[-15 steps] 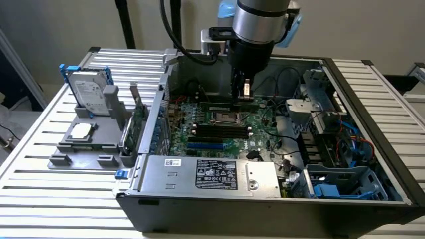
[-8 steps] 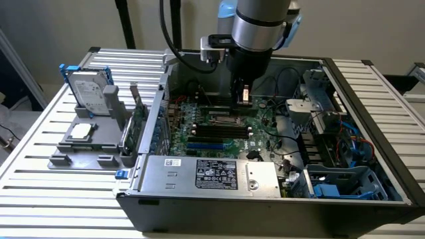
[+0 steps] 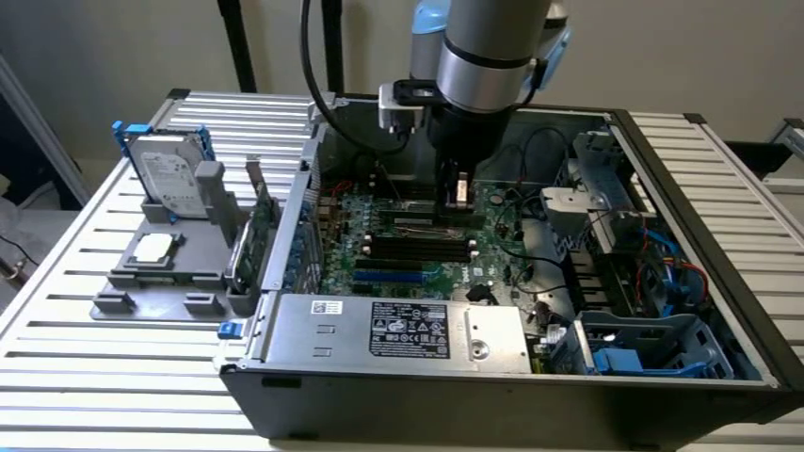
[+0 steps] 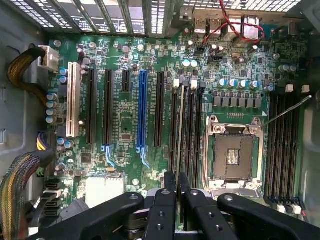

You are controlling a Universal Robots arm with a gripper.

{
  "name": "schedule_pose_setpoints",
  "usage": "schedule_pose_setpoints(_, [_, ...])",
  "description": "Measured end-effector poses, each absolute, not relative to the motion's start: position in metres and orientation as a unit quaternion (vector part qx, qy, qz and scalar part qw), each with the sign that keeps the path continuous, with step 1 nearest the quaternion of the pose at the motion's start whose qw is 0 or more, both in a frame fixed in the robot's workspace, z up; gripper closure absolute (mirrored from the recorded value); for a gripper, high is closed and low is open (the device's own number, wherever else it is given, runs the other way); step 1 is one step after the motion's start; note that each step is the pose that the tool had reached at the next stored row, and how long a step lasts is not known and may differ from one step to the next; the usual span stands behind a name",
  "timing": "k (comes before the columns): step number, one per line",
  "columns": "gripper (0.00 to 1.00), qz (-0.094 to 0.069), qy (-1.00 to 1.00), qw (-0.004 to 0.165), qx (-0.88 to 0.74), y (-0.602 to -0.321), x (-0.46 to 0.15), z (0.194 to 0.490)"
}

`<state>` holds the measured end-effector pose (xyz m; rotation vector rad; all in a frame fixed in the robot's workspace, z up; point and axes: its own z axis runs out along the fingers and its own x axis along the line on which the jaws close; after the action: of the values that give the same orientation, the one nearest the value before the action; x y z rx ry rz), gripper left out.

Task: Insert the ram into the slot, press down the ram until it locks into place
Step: 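Insert the ram into the slot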

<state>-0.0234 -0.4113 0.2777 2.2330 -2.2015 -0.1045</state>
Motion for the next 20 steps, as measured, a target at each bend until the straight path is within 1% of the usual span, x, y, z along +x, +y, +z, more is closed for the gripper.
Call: schedule_pose_setpoints(20, [0.86, -0.039, -0.705, 0.008, 0.708, -0.409, -0.026, 0.247])
